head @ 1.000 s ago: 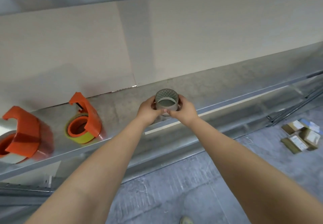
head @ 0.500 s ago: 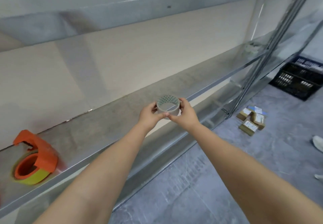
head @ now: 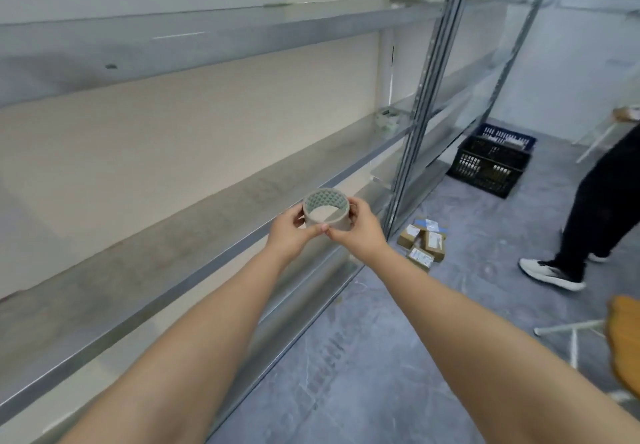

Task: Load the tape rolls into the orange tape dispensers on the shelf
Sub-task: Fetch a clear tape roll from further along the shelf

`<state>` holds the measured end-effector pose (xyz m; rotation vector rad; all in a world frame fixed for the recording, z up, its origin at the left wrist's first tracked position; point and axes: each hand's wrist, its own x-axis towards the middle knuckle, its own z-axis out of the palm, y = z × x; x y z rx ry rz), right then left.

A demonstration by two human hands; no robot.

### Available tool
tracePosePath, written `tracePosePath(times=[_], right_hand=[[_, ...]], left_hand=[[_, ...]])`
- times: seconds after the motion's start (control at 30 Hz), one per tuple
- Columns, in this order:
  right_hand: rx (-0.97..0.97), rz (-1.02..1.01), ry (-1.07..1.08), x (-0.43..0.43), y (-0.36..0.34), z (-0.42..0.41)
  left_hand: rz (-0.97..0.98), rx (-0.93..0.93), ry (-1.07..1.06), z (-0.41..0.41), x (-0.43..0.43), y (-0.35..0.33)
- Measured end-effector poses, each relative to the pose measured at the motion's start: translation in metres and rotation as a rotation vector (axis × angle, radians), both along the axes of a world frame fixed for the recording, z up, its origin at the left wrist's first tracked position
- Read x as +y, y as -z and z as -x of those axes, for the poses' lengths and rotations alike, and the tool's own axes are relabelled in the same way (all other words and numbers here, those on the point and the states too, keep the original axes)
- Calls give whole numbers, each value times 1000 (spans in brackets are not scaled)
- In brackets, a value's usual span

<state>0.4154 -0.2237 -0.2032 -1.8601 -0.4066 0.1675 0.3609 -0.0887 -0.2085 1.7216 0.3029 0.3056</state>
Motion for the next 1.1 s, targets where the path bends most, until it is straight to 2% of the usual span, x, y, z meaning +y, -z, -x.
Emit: tracePosePath(times=[0.4,0.77,1.1], right_hand=[[2,39,45,-52,17,-131],[-23,72,-37,-26,1,-324],[-50,163,-157,-8,9,-464]], left_hand=[[-48,16,62,-133,-46,7],[-47,49,-47,-325,-25,-2],[-99,141,-196,-448,-17,3]])
